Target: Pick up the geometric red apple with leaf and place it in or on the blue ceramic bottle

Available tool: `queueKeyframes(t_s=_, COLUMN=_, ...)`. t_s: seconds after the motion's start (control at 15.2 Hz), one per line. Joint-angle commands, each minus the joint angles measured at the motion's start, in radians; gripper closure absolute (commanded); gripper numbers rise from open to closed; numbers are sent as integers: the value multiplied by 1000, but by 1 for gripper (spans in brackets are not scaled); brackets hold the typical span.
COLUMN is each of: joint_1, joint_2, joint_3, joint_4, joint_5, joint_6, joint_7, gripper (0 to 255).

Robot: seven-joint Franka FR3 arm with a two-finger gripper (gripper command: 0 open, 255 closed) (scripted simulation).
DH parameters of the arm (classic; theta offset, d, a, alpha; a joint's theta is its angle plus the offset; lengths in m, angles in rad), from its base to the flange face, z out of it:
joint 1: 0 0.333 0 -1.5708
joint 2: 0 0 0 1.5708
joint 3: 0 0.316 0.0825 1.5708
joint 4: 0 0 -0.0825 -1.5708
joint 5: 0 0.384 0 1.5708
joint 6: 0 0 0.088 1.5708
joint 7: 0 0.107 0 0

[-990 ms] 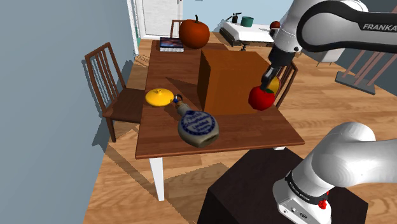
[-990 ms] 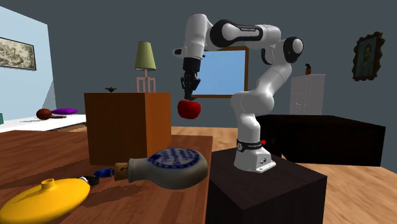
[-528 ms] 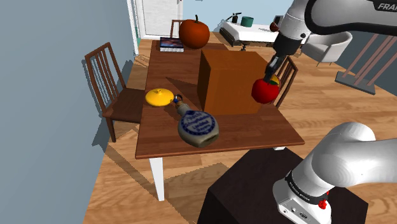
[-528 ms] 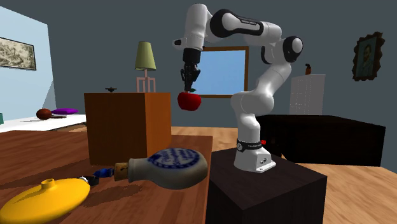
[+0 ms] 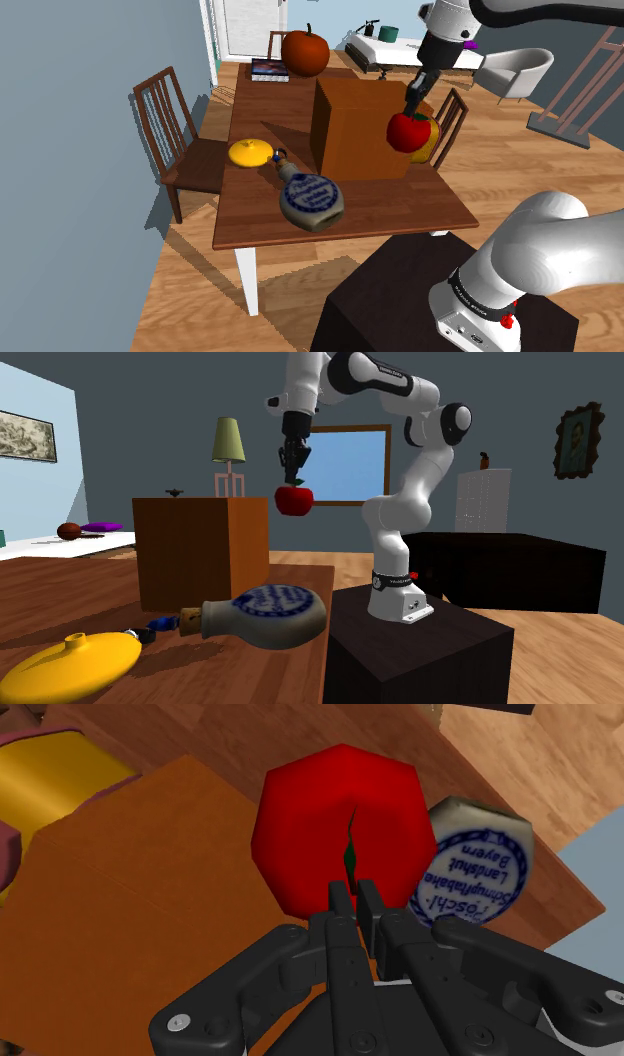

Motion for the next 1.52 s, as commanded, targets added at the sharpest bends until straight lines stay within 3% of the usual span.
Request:
queueKeyframes(t_s=0.0, joint_1=14, joint_2=48, joint_3=39, joint_4=47, joint_5=22, joint_6=0, joint_7=42, gripper=255)
queueKeyframes(t_s=0.53, joint_1=44, joint_2=283, joint_3=169, joint_4=272, joint_5=62, joint_6=4, joint_7=190, gripper=255)
queueKeyframes(t_s=0.99, joint_1=60, joint_2=502, joint_3=270, joint_4=516, joint_5=44, joint_6=-28, joint_7=317, gripper=255)
queueKeyframes(t_s=1.45, joint_1=63, joint_2=485, joint_3=270, joint_4=405, joint_5=48, joint_6=67, joint_7=320, gripper=255)
